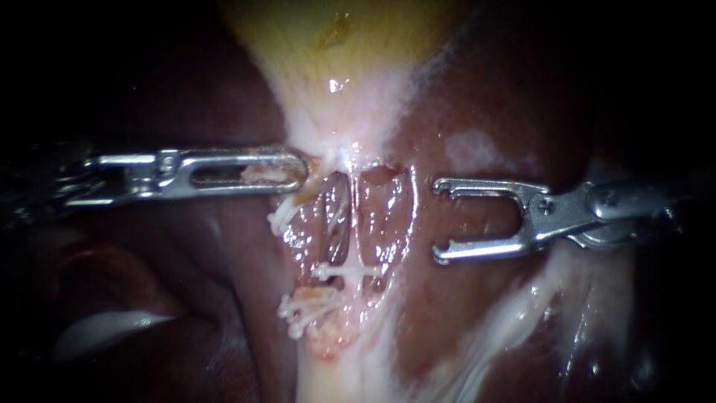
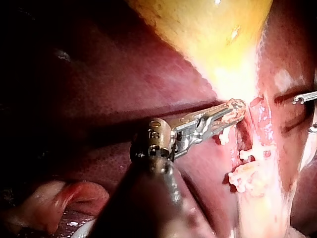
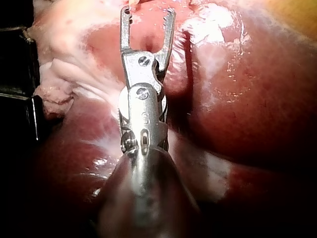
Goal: Going back first clip right tube
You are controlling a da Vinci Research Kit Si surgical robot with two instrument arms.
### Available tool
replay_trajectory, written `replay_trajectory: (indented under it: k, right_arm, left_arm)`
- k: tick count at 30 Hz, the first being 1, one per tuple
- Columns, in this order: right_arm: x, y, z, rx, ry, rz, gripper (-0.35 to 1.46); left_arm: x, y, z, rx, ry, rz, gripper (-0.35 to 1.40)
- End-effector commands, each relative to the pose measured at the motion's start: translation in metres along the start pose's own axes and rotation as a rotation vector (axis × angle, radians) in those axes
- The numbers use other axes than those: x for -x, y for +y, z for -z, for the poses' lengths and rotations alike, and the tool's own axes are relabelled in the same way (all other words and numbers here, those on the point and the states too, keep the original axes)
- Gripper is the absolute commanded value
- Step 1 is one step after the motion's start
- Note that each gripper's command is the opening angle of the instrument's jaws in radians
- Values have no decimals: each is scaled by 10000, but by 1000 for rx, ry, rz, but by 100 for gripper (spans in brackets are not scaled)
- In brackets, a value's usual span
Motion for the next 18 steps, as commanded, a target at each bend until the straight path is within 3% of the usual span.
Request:
replay_trajectory:
  k: [1, 7, 18]
  right_arm:
    - [1, -1, -1, 0, 0, 0, 50]
    - [0, -2, -1, 3, -1, 0, 50]
    - [-1, -5, -4, 5, -1, -5, 50]
  left_arm:
    - [-1, 3, -5, 3, 5, -1, -35]
    - [-13, 21, -25, 8, 25, 7, -35]
    - [-13, 21, -25, 10, 27, 6, -35]
